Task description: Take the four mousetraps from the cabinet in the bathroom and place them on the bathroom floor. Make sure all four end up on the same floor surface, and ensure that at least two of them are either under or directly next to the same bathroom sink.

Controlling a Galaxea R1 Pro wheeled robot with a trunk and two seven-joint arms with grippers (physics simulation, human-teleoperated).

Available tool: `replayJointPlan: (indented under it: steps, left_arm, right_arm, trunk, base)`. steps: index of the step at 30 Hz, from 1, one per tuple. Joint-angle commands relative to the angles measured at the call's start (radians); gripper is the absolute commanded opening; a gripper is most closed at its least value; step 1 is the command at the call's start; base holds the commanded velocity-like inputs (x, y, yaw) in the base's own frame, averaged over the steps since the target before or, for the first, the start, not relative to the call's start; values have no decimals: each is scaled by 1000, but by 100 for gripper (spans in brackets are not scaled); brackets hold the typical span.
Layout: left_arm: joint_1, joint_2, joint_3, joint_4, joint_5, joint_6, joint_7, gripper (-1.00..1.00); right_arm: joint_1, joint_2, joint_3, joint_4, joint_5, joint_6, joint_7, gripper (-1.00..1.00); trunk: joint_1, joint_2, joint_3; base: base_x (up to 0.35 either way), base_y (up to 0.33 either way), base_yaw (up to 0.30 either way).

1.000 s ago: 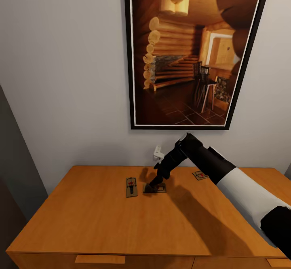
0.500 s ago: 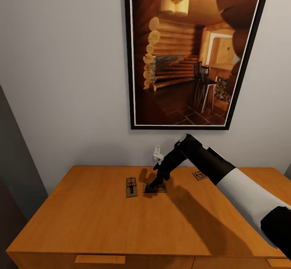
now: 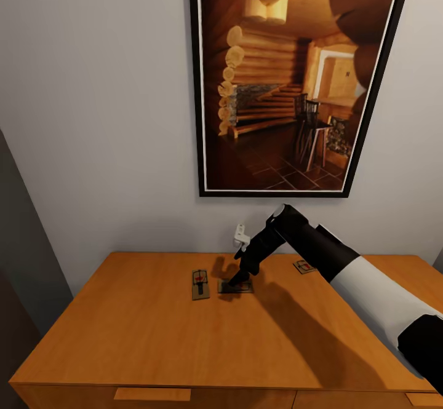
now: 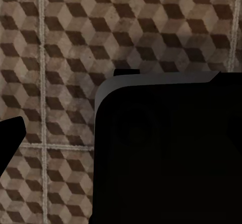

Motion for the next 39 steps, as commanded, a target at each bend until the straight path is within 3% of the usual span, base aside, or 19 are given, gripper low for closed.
replayJointPlan:
  steps: [1, 39]
  left_arm:
    - [-2, 0, 0, 4, -1, -7, 3, 100]
    - [-2, 0, -1, 4, -2, -7, 3, 100]
  right_arm:
    - [0, -1, 1, -2, 6, 7, 5, 100]
    - [4, -4, 34, 33, 10, -74, -3, 100]
  trunk:
    - [0, -1, -1]
    - [0, -1, -1]
  base:
    - [0, 0, 0]
    - [0, 0, 0]
